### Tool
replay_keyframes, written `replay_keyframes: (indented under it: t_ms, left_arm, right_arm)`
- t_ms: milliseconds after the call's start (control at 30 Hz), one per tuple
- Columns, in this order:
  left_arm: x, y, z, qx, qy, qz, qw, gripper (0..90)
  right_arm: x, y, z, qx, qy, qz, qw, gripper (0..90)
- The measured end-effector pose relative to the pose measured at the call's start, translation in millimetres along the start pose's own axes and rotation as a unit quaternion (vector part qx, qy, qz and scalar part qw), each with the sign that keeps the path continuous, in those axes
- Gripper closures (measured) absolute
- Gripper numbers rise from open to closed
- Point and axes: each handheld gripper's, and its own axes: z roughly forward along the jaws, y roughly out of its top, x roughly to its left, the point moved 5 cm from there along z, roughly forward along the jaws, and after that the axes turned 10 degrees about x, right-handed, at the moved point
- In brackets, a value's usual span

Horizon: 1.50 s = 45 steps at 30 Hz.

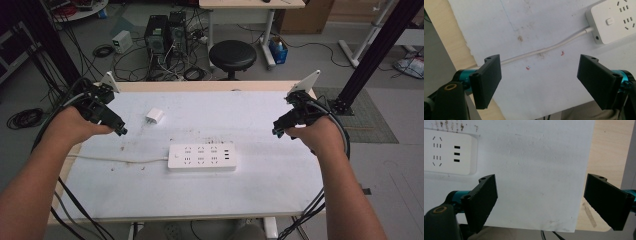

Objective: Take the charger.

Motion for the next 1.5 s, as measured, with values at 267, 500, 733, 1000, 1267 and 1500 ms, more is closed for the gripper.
replay_keyframes:
  t_ms: [267, 500, 733, 1000, 1267, 1500]
  left_arm:
    - [-4.0, 14.8, 18.1, -0.015, -0.005, 0.004, 0.9999, 19.6]
    - [-6.5, 35.2, 40.0, -0.03, -0.003, -0.003, 0.9996, 19.6]
    - [-9.7, 60.3, 69.9, -0.028, 0.001, -0.007, 0.9996, 19.6]
    - [-7.0, 87.2, 101.9, -0.029, 0.0, -0.017, 0.9994, 19.7]
    - [-3.4, 107.7, 125.6, -0.028, -0.001, -0.016, 0.9995, 19.7]
    - [4.2, 124.5, 146.8, -0.03, -0.01, -0.021, 0.9993, 20.0]
  right_arm:
    - [-2.2, -6.3, 0.0, -0.006, 0.001, 0.001, 1.0, 11.2]
    - [0.7, -9.7, -2.6, -0.01, -0.001, -0.006, 0.9999, 11.2]
    - [4.5, -15.5, -4.9, -0.018, -0.005, -0.013, 0.9997, 11.2]
    - [2.1, -23.5, -3.4, -0.024, -0.004, -0.01, 0.9997, 11.2]
    - [4.4, -26.1, -4.3, -0.028, -0.006, -0.013, 0.9995, 11.2]
    - [13.8, -26.6, -7.4, -0.032, -0.012, -0.028, 0.999, 11.2]
